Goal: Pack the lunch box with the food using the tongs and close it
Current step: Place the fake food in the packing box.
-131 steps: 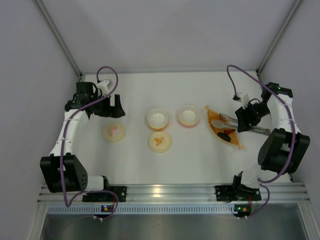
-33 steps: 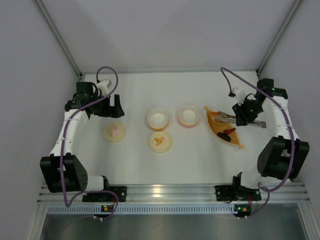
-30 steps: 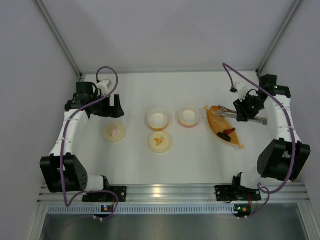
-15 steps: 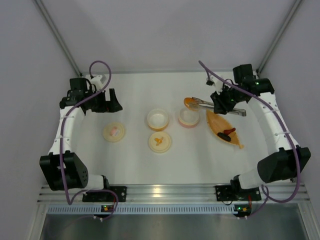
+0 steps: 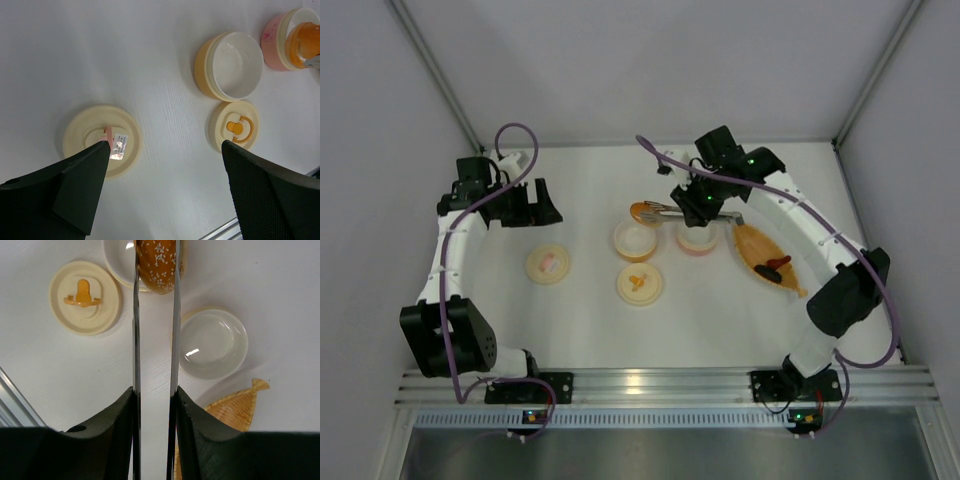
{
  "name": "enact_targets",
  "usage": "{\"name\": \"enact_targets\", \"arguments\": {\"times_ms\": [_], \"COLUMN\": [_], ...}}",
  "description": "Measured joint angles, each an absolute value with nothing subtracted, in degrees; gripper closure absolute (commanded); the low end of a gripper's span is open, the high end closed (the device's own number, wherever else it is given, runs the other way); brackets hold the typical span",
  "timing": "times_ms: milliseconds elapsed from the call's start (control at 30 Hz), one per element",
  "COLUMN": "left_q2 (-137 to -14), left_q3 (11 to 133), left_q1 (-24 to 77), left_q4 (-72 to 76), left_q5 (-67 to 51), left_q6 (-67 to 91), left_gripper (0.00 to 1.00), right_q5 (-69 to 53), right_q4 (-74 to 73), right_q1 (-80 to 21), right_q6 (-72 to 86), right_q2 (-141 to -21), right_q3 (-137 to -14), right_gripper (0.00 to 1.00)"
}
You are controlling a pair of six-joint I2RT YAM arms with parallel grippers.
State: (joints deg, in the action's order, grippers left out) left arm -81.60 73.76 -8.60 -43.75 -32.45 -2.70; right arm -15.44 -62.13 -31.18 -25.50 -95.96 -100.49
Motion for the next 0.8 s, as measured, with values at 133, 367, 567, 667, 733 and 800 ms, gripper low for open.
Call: {"name": "enact_targets", "arguments": {"times_ms": [133,367,567,667,733,800], "left_q2": [-81.65,-82.26,-82.30,-82.30,-82.30,-82.41], "left_q3": [73.76,73.76,73.67,73.54,73.43,73.43], "left_q1": [-8.69,-8.91,-9.04,-9.23,-9.37,-9.45], "left_q4": [-43.75,-43.75,-43.72,-43.70,-43.72,-43.70], "left_q5": [-32.47,-32.60,-32.75,-32.77,-32.77,-32.77], "left_q6": [-2.70,-2.70,-2.72,-2.76,-2.92,-2.94], "left_gripper": [0.02,0.02,0.02,0.02,0.02,0.02], "right_q5": [-14.04,-12.60,-12.01,-11.86,-11.79,-11.77], "right_q4": [-61.36,-59.57,-59.11,-58.87,-58.48,-58.02], "right_q1": [-33.65,-36.03,-36.36,-36.40,-36.42,-36.53], "right_q6": [-23.79,-22.72,-22.44,-22.39,-22.39,-22.39], "right_q2": [-98.91,-102.59,-104.60,-105.25,-105.47,-105.67], "right_q3": [-101.86,-102.85,-102.85,-102.76,-102.74,-102.72], "right_gripper": [0.73,0.73,0.73,0.73,0.73,0.73]}}
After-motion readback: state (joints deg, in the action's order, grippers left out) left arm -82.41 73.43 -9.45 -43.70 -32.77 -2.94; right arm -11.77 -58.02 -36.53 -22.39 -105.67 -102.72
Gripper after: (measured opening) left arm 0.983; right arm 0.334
